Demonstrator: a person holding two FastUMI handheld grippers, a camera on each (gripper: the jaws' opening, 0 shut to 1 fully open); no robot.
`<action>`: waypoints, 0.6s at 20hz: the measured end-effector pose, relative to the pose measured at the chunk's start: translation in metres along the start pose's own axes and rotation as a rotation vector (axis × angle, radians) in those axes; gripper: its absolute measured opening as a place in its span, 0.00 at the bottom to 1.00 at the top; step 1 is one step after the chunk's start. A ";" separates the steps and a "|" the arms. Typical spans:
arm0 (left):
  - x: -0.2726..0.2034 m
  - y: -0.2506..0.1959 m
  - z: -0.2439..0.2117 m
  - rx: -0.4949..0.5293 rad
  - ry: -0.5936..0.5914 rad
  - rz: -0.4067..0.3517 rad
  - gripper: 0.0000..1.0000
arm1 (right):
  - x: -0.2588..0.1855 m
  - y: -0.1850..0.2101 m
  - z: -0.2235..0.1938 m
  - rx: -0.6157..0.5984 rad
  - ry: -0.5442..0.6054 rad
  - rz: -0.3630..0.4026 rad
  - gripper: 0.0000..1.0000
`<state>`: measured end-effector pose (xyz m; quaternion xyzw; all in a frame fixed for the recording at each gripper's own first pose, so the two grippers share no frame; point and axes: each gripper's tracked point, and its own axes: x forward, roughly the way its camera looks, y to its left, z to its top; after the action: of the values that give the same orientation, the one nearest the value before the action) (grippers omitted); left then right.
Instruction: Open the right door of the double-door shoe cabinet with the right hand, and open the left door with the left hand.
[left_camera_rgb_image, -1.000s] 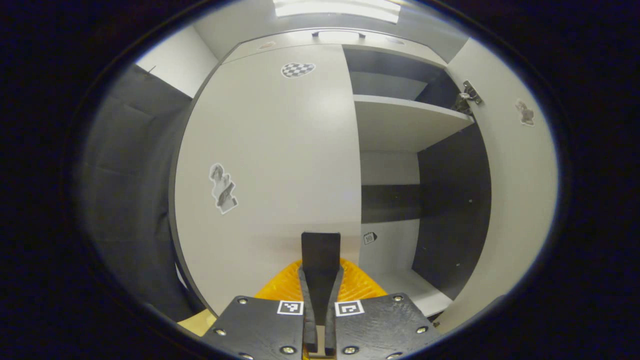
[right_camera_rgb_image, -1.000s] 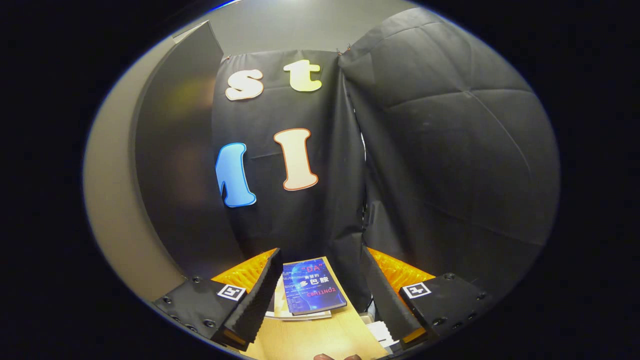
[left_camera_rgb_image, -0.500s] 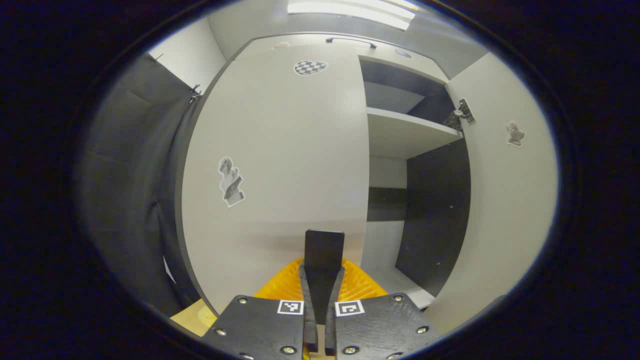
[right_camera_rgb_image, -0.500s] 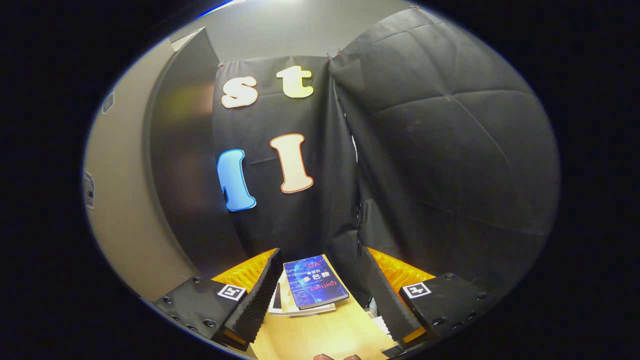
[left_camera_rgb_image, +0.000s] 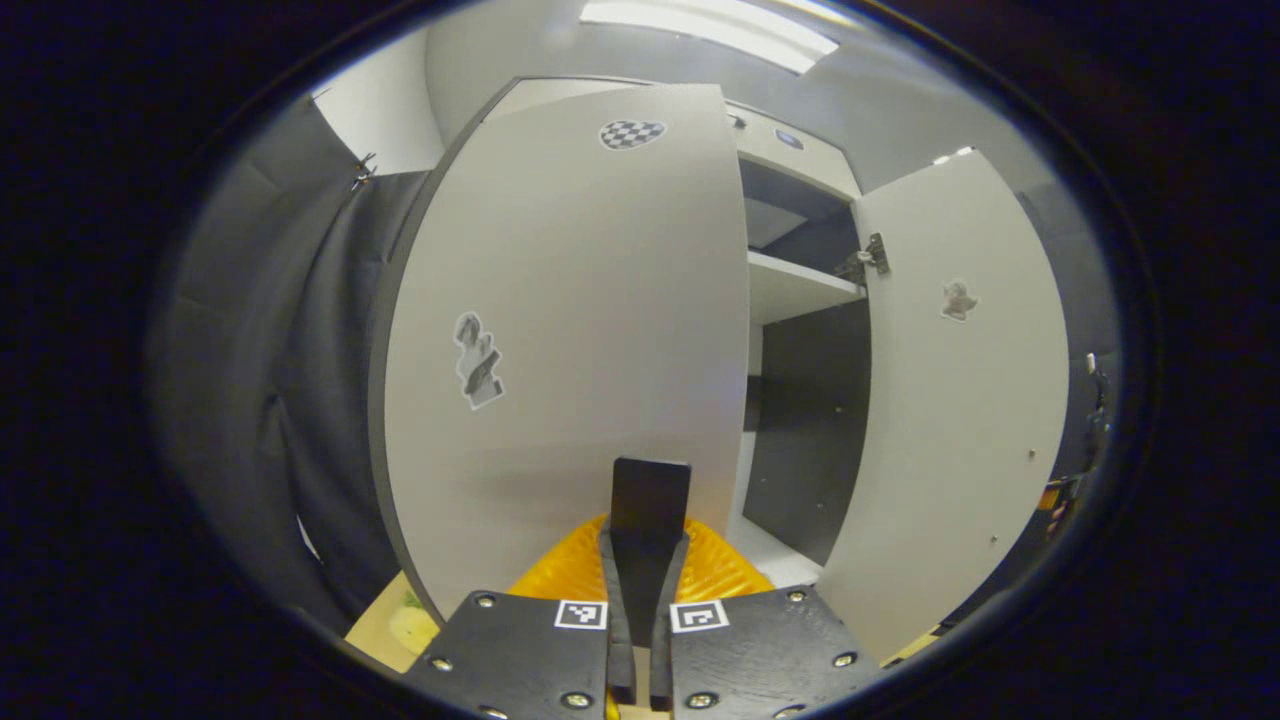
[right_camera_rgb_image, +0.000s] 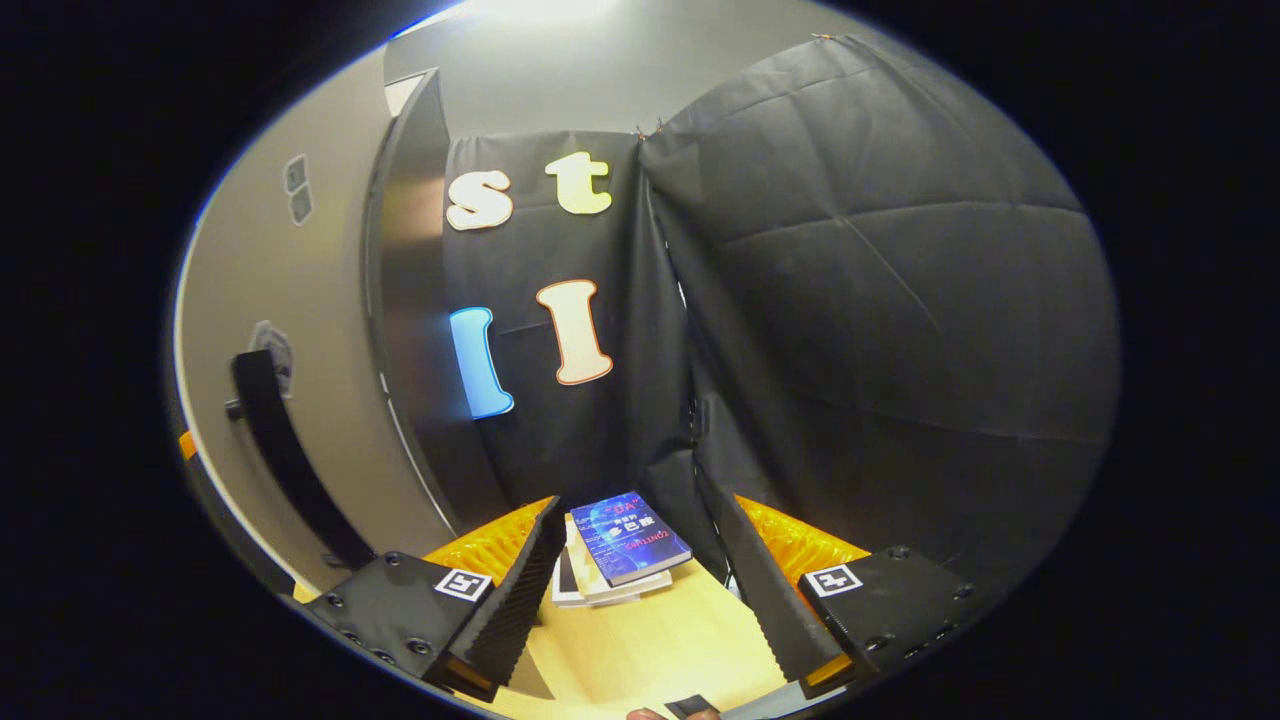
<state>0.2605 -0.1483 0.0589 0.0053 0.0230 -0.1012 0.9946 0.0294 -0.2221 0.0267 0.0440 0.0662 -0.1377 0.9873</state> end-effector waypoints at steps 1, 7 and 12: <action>-0.001 0.000 -0.001 -0.006 0.000 -0.014 0.07 | -0.011 0.001 -0.003 -0.011 -0.005 -0.012 0.92; -0.006 0.001 0.004 -0.018 -0.011 -0.065 0.08 | -0.063 0.004 -0.018 -0.005 -0.014 -0.060 0.92; -0.010 0.002 0.007 -0.016 -0.022 -0.069 0.07 | -0.087 0.017 -0.026 -0.002 -0.018 -0.065 0.92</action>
<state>0.2520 -0.1442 0.0662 -0.0048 0.0129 -0.1354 0.9907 -0.0517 -0.1798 0.0147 0.0398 0.0588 -0.1700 0.9829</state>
